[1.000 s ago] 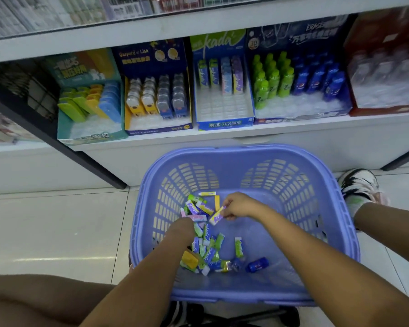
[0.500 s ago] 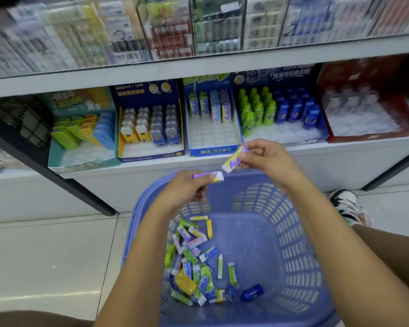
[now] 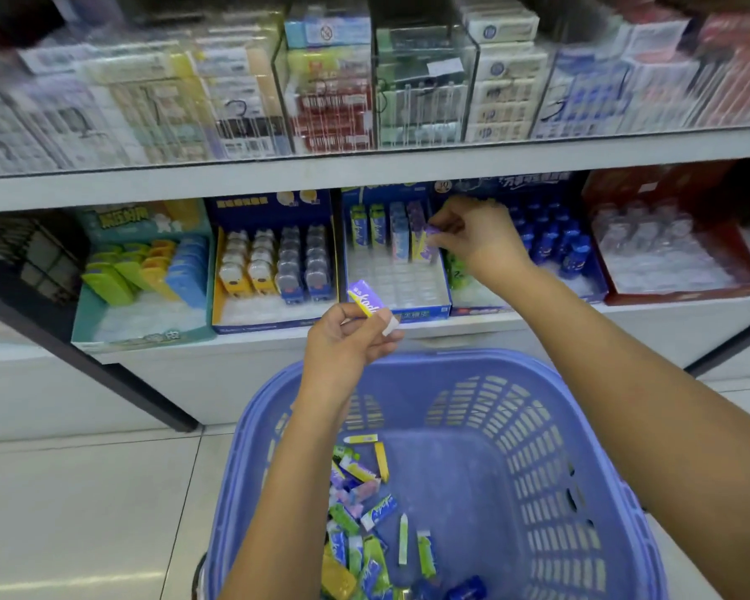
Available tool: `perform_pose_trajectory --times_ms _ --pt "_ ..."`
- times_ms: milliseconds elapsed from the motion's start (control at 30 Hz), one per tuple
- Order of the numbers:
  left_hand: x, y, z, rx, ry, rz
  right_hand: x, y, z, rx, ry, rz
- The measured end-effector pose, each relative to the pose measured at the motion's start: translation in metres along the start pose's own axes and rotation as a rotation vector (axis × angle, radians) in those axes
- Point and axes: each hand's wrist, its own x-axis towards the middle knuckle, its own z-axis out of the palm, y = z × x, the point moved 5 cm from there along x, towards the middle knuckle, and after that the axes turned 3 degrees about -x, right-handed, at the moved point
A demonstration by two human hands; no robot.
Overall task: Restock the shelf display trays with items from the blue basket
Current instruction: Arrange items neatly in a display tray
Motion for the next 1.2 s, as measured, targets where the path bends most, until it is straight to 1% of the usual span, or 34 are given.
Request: perform_pose_trajectory --times_ms 133,267,400,567,667,733,900,967,1100,1200 --pt "0.005 -0.002 -0.003 0.028 -0.027 -0.006 0.014 0.003 0.002 0.031 -0.047 0.016" --pt "0.006 -0.006 -0.002 0.037 -0.044 -0.023 0.021 0.002 0.005 -0.002 -0.088 0.01" --pt "0.007 -0.004 -0.002 0.078 -0.043 0.002 0.026 -0.003 0.007 -0.02 -0.131 0.013" --pt "0.006 -0.001 -0.004 0.112 -0.042 0.03 0.03 0.001 0.001 0.025 -0.211 0.063" --pt "0.008 0.0 -0.005 0.12 -0.027 0.026 0.029 -0.003 0.004 -0.039 -0.179 0.029" --pt "0.009 0.0 -0.006 0.133 -0.008 0.026 0.027 -0.007 0.007 -0.027 -0.151 0.002" --pt "0.007 0.001 -0.006 0.197 0.002 0.055 0.031 0.002 0.003 -0.001 -0.193 0.066" --pt "0.007 0.002 -0.006 0.197 0.007 0.075 0.031 0.003 0.005 -0.049 -0.214 0.052" --pt "0.007 0.004 -0.008 0.181 0.02 0.087 0.022 0.0 0.015 -0.057 -0.164 0.014" --pt "0.008 0.004 -0.008 0.179 0.023 0.091 0.02 0.003 0.013 -0.062 -0.146 0.031"
